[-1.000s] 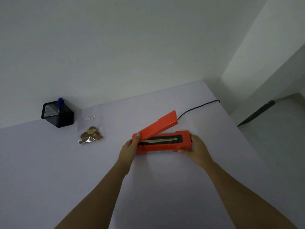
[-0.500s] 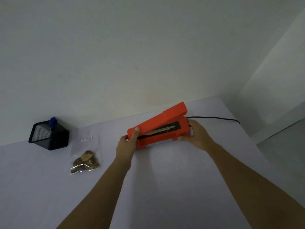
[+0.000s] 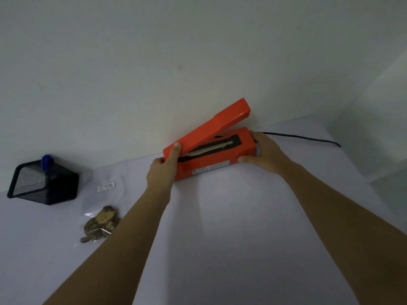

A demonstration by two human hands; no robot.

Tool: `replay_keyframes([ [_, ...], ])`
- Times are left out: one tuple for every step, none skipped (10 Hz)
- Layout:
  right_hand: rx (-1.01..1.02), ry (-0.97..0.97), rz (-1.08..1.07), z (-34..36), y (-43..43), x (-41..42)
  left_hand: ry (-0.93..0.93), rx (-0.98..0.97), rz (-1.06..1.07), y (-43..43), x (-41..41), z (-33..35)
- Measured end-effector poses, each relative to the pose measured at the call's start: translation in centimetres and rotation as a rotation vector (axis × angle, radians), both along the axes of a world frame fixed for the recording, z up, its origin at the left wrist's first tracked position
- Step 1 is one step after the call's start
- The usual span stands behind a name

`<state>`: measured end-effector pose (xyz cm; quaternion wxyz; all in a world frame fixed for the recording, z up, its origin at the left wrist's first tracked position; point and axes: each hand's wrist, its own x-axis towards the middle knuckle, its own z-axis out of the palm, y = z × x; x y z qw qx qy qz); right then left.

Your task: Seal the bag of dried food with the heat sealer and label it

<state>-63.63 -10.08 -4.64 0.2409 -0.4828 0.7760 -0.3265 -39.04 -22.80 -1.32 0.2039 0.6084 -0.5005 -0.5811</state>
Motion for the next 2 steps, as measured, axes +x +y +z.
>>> replay_keyframes([
  [0.021, 0.043, -0.001, 0.0, 0.0, 0.1, 0.008, -0.024, -0.023, 0.4, 0.3, 0.2],
  [0.085, 0.152, -0.091, 0.7, 0.3, 0.9, -0.022, -0.034, -0.042, 0.8, 0.6, 1.3],
])
